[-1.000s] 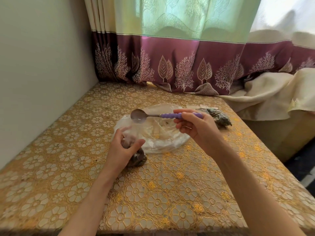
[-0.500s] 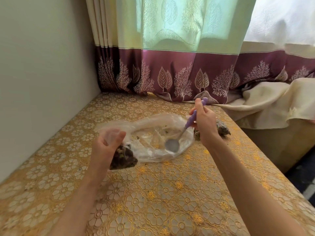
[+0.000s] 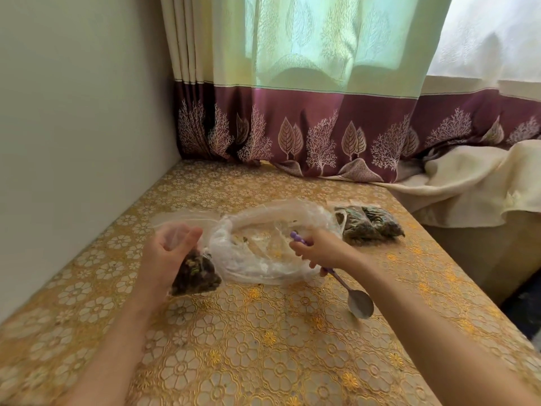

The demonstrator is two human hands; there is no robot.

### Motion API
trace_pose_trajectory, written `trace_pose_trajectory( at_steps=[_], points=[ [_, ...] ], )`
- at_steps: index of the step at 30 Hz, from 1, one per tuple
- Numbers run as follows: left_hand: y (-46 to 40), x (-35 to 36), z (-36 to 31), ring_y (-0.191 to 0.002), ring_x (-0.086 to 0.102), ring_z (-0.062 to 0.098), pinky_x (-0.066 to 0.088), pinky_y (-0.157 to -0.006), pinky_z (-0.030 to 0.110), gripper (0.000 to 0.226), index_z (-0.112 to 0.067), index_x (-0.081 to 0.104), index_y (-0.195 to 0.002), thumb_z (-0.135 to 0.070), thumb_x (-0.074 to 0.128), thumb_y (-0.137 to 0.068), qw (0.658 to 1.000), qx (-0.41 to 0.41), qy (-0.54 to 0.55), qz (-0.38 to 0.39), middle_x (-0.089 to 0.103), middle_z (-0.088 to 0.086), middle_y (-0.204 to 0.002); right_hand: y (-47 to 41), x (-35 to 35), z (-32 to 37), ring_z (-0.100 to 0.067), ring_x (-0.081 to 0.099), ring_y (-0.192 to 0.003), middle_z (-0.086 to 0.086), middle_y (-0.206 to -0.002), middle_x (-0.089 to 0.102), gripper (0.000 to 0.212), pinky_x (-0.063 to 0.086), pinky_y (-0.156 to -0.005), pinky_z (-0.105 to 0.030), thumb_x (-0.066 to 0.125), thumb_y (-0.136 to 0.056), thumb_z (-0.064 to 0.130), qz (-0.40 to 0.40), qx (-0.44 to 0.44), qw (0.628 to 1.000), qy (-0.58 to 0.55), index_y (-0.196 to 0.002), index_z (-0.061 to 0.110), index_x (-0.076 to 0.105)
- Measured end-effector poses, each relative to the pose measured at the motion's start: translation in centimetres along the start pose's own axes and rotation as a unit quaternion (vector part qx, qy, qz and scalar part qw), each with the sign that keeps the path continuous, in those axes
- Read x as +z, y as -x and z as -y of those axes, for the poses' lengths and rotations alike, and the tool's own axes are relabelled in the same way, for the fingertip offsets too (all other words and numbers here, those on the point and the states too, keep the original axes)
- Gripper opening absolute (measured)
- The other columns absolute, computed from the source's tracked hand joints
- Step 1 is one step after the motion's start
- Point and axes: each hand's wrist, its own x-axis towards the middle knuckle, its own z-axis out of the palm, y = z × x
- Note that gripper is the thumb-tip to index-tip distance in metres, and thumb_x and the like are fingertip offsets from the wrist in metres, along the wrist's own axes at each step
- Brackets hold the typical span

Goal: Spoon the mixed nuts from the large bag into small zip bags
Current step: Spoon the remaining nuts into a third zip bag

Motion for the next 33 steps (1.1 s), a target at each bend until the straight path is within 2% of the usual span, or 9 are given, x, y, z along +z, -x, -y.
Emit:
trace_pose_trajectory(
  at_steps=[4,10,12,15,19,23,26,30,33],
  points=[
    [-0.2,0.2,0.4,-0.065,0.064,-0.001,0.046,-0.068,0.024,0.061,-0.013,0.061,-0.105,-0.059,0.061,-0.065,1.000,0.004,0.002,-0.008,0.068,-0.002,-0.079,1.4,0.0,1.2,-0.013,0.067,-0.060,-0.006,-0.081,0.068,0.039,0.054,-0.047,-0.024,0.046,-0.097,0.041,0.078,0.014,0.993,-0.092,-0.094,0.006,0.062],
    [-1.2,0.1,0.4,-0.074,0.067,0.014,0.053,-0.082,0.047,0.055,-0.023,0.060,-0.101,-0.061,0.066,-0.062,0.999,-0.017,0.048,-0.012,0.068,-0.001,-0.077,3.1,-0.9,3.0,-0.018,0.068,-0.061,-0.011,-0.082,0.072,0.039,0.053,-0.049,-0.022,0.046,-0.097,0.037,0.168,-0.009,0.958,-0.234,-0.096,0.002,0.064],
    [-1.6,0.2,0.5,-0.078,0.068,0.016,0.051,-0.084,0.051,0.052,-0.027,0.061,-0.098,-0.064,0.065,-0.062,0.999,-0.011,0.033,-0.006,0.069,-0.002,-0.075,2.9,-1.9,3.2,-0.018,0.067,-0.059,-0.012,-0.080,0.072,0.041,0.052,-0.048,-0.021,0.047,-0.095,0.036,0.128,-0.013,0.938,-0.321,-0.094,-0.001,0.065],
    [-1.9,0.4,1.0,-0.075,0.068,0.014,0.051,-0.085,0.051,0.038,-0.032,0.060,-0.093,-0.058,0.064,-0.067,1.000,0.003,0.017,0.002,0.069,-0.002,-0.074,2.1,-2.9,3.2,-0.016,0.065,-0.057,-0.011,-0.073,0.070,0.042,0.052,-0.051,-0.021,0.048,-0.096,0.036,-0.013,-0.002,0.898,-0.440,-0.083,-0.001,0.065],
    [-1.7,0.5,2.0,-0.069,0.065,0.004,0.050,-0.083,0.035,0.047,-0.034,0.058,-0.097,-0.069,0.060,-0.066,1.000,0.015,-0.005,0.027,0.068,-0.007,-0.071,1.0,-1.8,2.6,-0.004,0.047,-0.040,-0.002,-0.050,0.062,0.048,0.036,-0.041,-0.019,0.043,-0.099,0.038,-0.170,-0.006,0.873,-0.458,-0.074,0.003,0.063],
    [-1.3,0.3,2.2,-0.062,0.062,0.001,0.045,-0.070,0.020,0.074,-0.029,0.062,-0.100,-0.085,0.055,-0.053,0.999,0.017,-0.013,0.039,0.067,-0.009,-0.068,0.1,0.3,2.5,-0.006,0.039,-0.037,-0.007,-0.051,0.062,0.044,0.029,-0.035,-0.017,0.047,-0.098,0.036,-0.209,-0.020,0.848,-0.488,-0.075,0.003,0.063],
    [-1.1,0.3,2.3,-0.064,0.062,0.001,0.045,-0.072,0.023,0.086,-0.019,0.065,-0.106,-0.085,0.055,-0.051,0.999,0.006,-0.007,0.038,0.067,-0.006,-0.070,-0.6,1.7,3.0,-0.006,0.044,-0.040,-0.013,-0.063,0.068,0.040,0.033,-0.037,-0.016,0.049,-0.098,0.032,-0.211,-0.039,0.857,-0.469,-0.073,0.004,0.063],
    [-1.0,0.4,2.3,-0.071,0.063,0.008,0.047,-0.078,0.028,0.093,-0.012,0.067,-0.102,-0.086,0.057,-0.047,0.999,-0.015,0.009,0.034,0.068,0.004,-0.080,-1.0,2.9,3.8,-0.007,0.048,-0.042,-0.011,-0.062,0.070,0.041,0.038,-0.042,-0.016,0.050,-0.097,0.030,-0.207,-0.083,0.884,-0.411,-0.067,0.006,0.065],
    [-1.1,0.5,2.4,-0.082,0.064,0.009,0.047,-0.090,0.035,0.088,-0.017,0.068,-0.102,-0.086,0.055,-0.049,0.999,-0.031,0.004,0.027,0.069,0.002,-0.092,-0.9,3.3,4.5,-0.010,0.049,-0.042,-0.009,-0.059,0.070,0.041,0.040,-0.044,-0.018,0.051,-0.097,0.027,-0.217,-0.112,0.890,-0.385,-0.064,0.008,0.064]
  ],
)
